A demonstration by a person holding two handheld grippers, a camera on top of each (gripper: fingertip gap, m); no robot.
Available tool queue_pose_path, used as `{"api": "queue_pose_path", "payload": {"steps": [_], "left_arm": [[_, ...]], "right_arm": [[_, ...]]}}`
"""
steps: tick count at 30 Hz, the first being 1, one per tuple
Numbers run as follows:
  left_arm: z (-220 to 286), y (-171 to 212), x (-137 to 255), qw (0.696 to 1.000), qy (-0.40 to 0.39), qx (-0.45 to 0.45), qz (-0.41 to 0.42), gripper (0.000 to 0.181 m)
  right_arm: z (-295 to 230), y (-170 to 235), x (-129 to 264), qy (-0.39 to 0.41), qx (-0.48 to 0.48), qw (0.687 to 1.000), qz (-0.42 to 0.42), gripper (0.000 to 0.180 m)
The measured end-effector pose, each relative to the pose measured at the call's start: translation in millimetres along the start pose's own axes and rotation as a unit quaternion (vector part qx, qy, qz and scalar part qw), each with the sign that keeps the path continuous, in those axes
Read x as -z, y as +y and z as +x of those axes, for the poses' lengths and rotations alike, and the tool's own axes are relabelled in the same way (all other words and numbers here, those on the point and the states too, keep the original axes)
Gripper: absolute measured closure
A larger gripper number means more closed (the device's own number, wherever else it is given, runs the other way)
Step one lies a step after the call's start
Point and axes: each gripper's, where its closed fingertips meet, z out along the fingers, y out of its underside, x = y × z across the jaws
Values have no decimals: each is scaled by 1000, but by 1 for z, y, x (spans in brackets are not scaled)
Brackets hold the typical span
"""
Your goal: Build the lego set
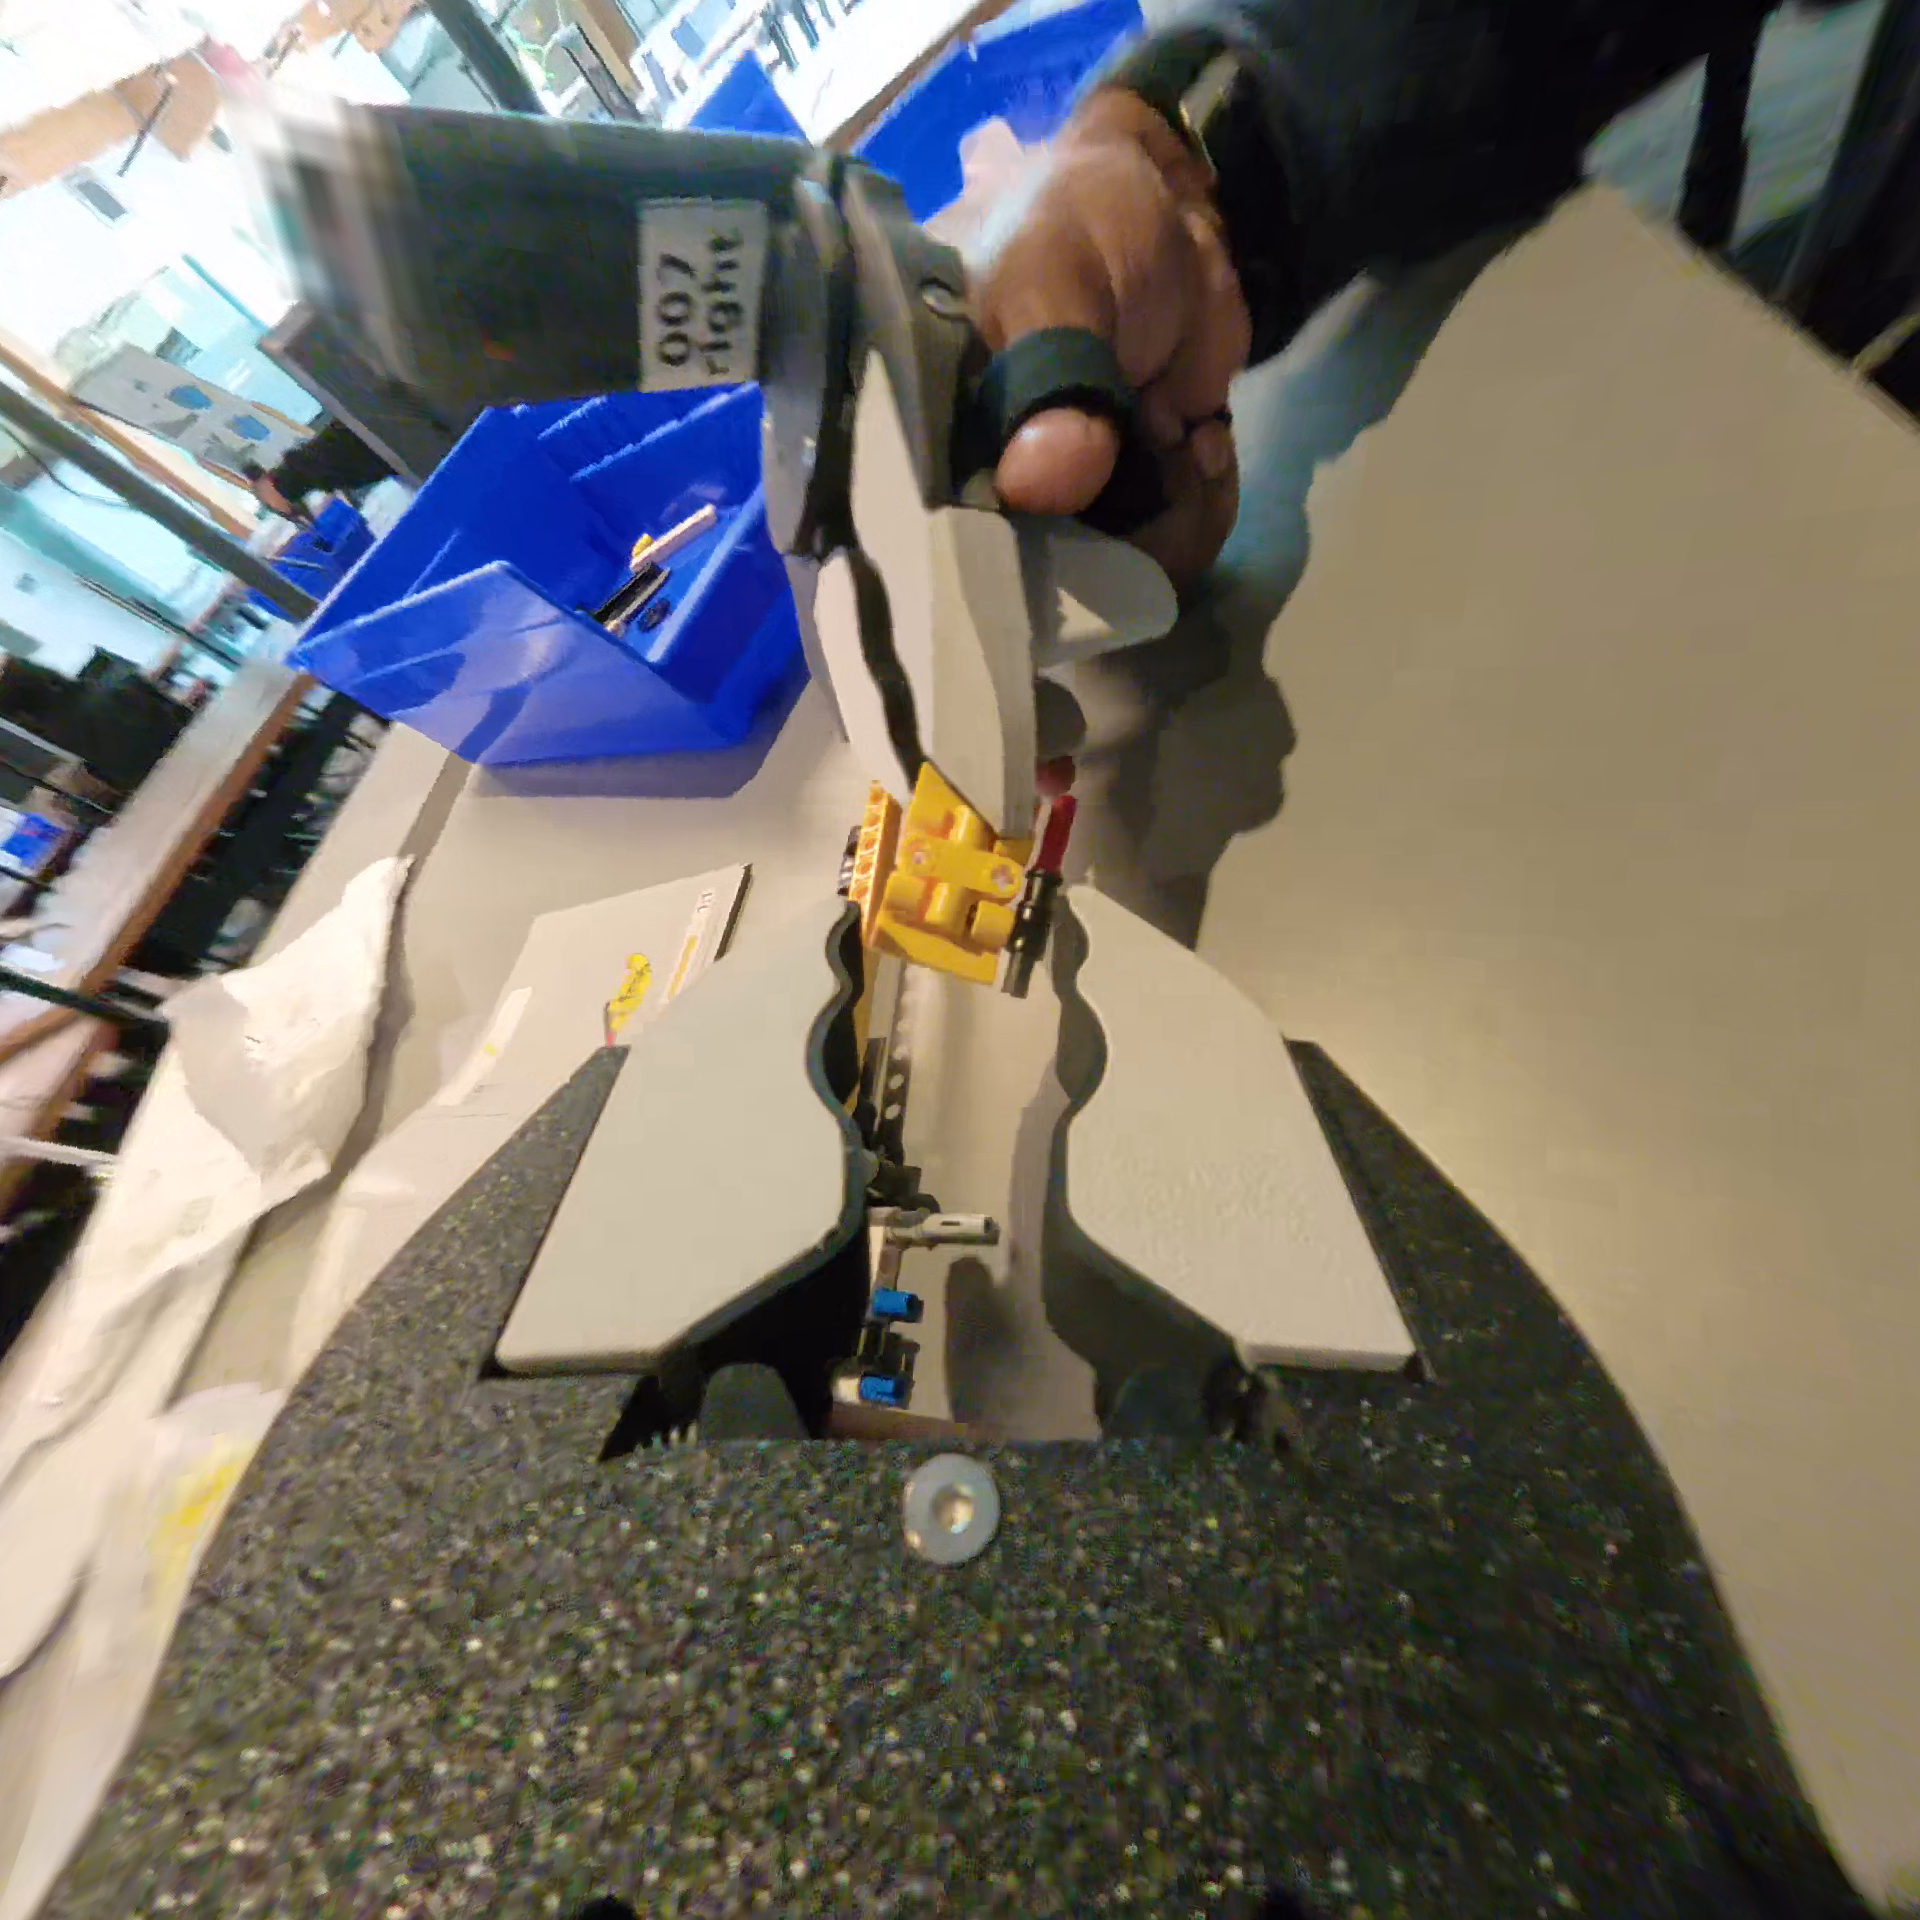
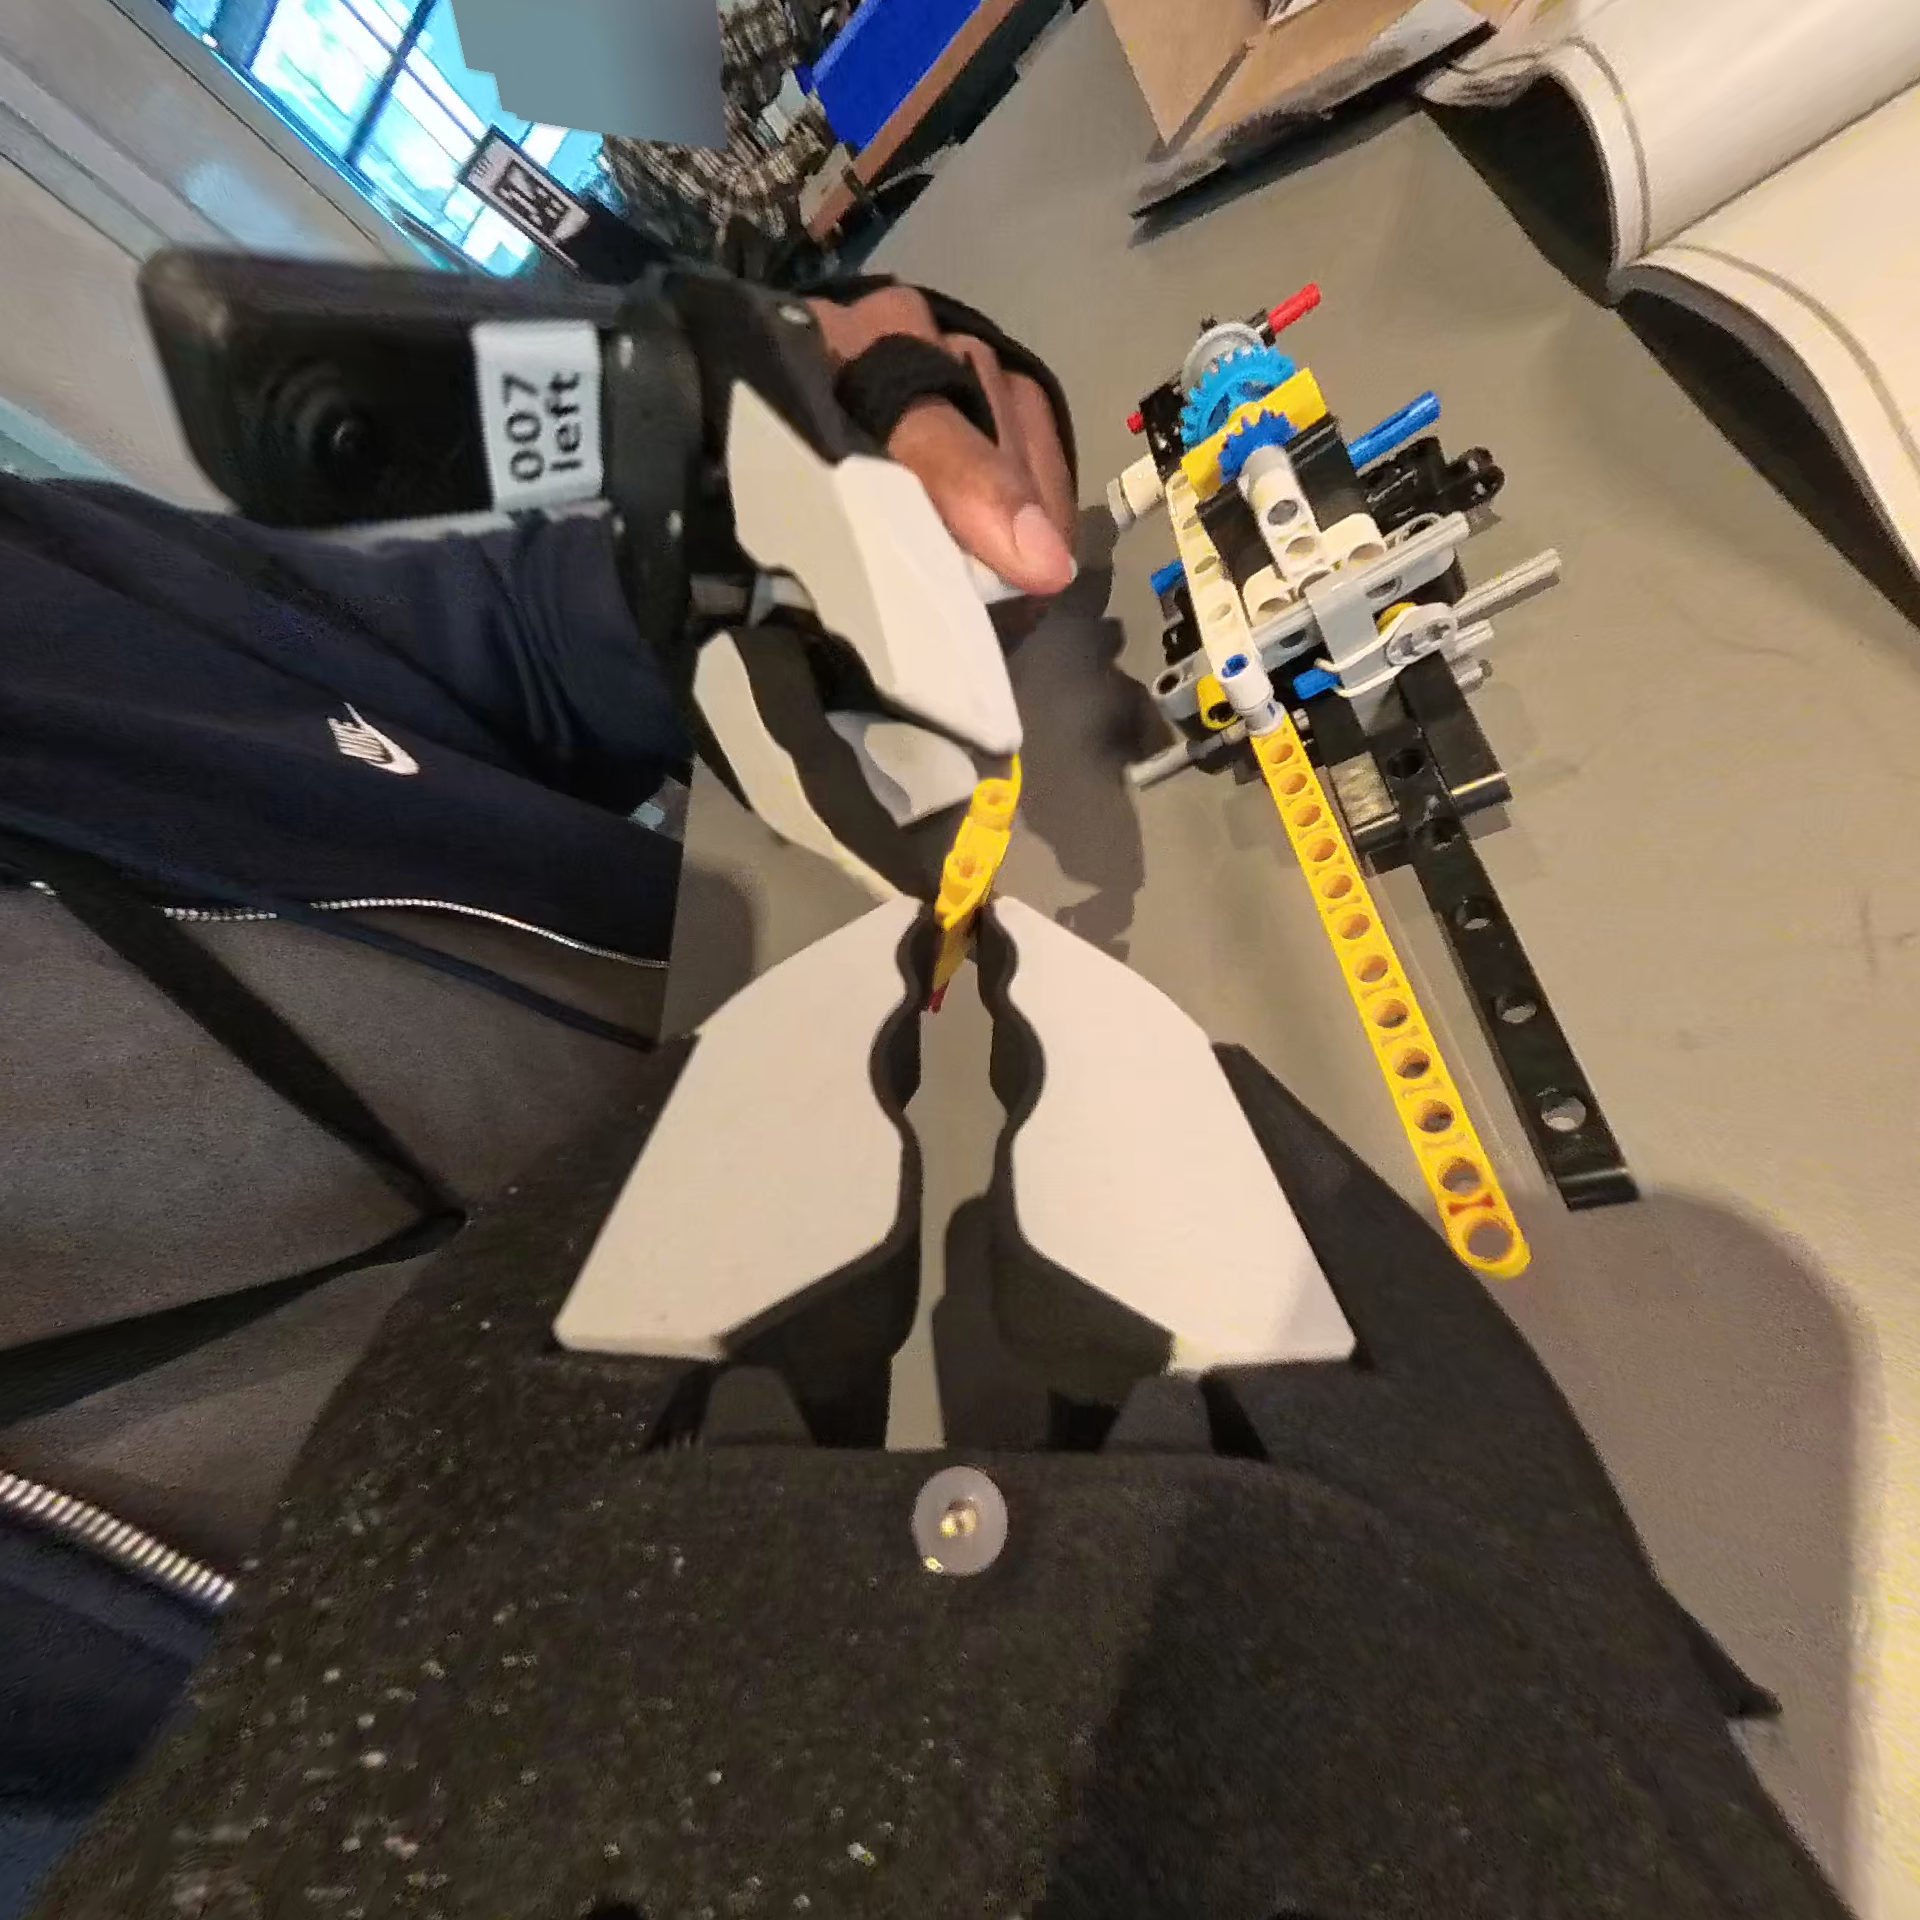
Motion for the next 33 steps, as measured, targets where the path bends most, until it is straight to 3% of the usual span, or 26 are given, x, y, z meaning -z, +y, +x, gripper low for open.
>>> {"api": "queue_pose_path", "payload": {"steps": [5, 9, 14, 25, 33], "left_arm": [[-6, -11, 6, 971, 81, 218, 58, 139], [-7, -17, 4, 934, 121, 327, 75, 140], [1, -16, -1, 916, 150, 369, 56, 144], [4, -21, 1, 898, 179, 395, 70, 173], [0, -24, 3, 888, 181, 415, 85, 173]], "right_arm": [[0, -3, 4, -2, 19, 1000, 9, 172], [-5, -4, 3, -10, 44, 999, 11, 172], [-13, -5, 2, -22, 73, 997, 15, 172], [-17, -6, 1, -19, 110, 994, 14, 172], [-19, -11, 4, -30, 106, 993, 36, 172]]}}
